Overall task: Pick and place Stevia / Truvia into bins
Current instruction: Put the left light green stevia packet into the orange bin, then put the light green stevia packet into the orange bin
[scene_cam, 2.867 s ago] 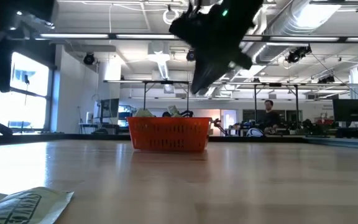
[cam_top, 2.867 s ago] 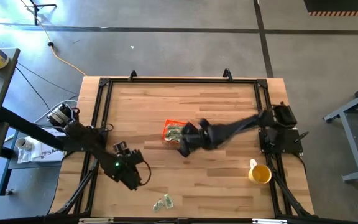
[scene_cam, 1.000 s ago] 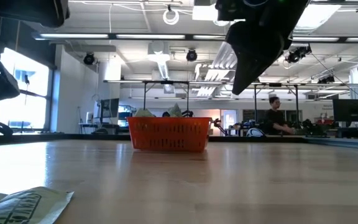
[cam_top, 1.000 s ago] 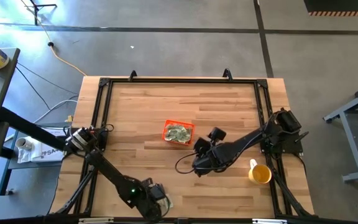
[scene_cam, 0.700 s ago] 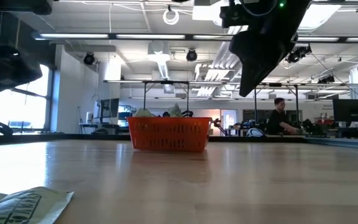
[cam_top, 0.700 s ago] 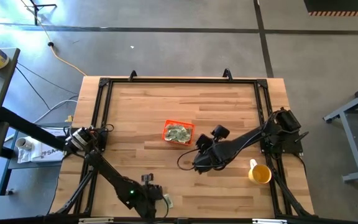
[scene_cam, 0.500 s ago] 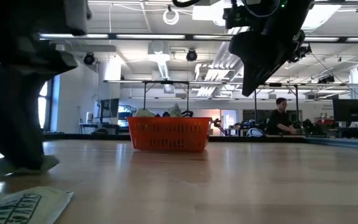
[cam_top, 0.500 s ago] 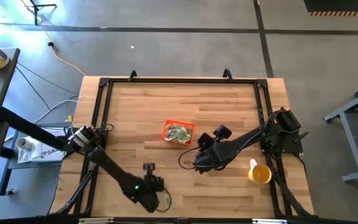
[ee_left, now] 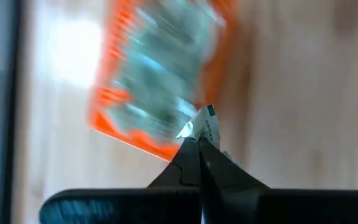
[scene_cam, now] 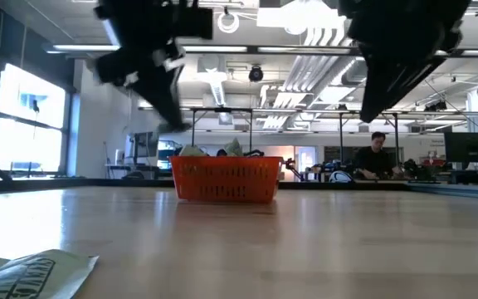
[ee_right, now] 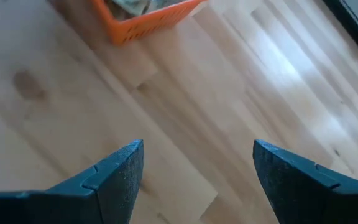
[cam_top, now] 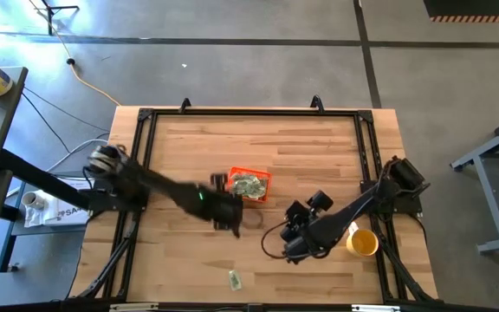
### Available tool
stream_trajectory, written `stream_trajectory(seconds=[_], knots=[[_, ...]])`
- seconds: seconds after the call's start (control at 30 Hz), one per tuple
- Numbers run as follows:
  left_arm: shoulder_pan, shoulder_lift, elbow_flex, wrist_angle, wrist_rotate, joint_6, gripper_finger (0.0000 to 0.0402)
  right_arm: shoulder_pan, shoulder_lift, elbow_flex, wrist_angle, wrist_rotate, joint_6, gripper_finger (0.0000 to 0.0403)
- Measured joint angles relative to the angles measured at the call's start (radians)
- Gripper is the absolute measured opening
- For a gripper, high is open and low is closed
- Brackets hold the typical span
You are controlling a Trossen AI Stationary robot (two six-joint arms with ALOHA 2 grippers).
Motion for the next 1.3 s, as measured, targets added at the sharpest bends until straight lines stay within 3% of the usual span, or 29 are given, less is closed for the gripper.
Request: stream_trajectory(seconds=[0.13,0.27,0.33,0.4,0.67,0.83,1.03,1.17,1.3], knots=[[0.125,-0.095,0.002,0.094,0.040,0.154,0.0020,0.039,0.000,0.000,-0.001,-0.010,0.012,0.0291],[0.253,-0.101,0.002,0.219,0.294,0.308,0.0022,0.061,0.000,0.000,0.004,-0.006,0.011,0.0291],[0.308,-0.076,0.006,0.274,0.440,0.322,0.0035,0.063,0.000,0.000,0.009,-0.009,0.010,0.0291],[0.345,-0.047,0.002,0.258,0.516,0.301,0.0059,0.062,0.000,0.000,0.010,-0.012,0.010,0.0291],[0.344,-0.061,0.002,0.239,0.362,0.202,0.0191,0.069,0.000,-0.001,0.148,-0.011,-0.070,0.0291],[0.277,-0.151,0.005,0.129,0.413,0.142,0.0243,0.077,0.002,-0.001,0.381,-0.040,-0.340,0.0291],[0.104,-0.241,0.005,-0.082,0.366,-0.038,0.0247,0.043,0.053,-0.001,0.723,-0.180,-0.720,0.0291],[-0.046,-0.266,0.005,-0.157,0.296,-0.202,0.0231,0.021,0.124,0.000,0.951,-0.328,-1.032,0.0291],[-0.191,-0.268,0.005,-0.213,0.202,-0.387,0.0215,0.004,0.176,0.000,1.099,-0.392,-1.228,0.0291]])
